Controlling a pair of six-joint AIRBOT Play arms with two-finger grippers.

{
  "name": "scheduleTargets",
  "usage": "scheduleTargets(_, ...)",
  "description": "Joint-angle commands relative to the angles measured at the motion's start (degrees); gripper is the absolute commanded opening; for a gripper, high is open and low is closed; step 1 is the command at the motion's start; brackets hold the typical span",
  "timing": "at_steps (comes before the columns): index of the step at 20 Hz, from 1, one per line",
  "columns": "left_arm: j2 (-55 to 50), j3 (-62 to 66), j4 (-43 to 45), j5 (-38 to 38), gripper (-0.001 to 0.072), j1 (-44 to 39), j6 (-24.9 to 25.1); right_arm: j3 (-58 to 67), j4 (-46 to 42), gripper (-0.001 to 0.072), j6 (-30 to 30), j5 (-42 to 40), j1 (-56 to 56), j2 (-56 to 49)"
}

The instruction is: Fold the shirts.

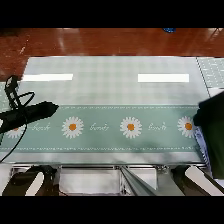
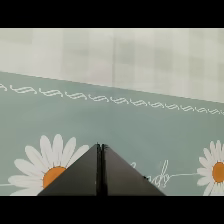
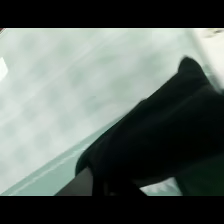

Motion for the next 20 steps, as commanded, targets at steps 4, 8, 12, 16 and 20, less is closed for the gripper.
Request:
scheduleTargets(4,-0.1,0.0,0.0,1.6,0.0019,0.1,0.0,-17.0,-22.3,0.0022,-0.7,7.4,-15.6,10.8)
scheduleTargets(8,-0.1,0.0,0.0,2.1,0.0020,0.0,0.0,-29.5,-33.8,0.0228,4.0,7.4,-16.9,15.1)
scheduleTargets(12,0.0,0.0,0.0,4.3,0.0020,0.1,0.0,-29.0,-24.6,0.0409,5.4,1.0,-15.7,12.3)
scheduleTargets(16,-2.4,7.0,0.0,12.1,0.0019,-0.2,2.9,-21.3,-0.1,0.0110,3.2,-9.2,-9.1,5.1)
scheduleTargets(20,-16.4,30.7,0.3,3.2,0.0018,-2.9,7.8,-13.2,12.4,0.0023,-7.0,-20.7,16.0,-2.9)
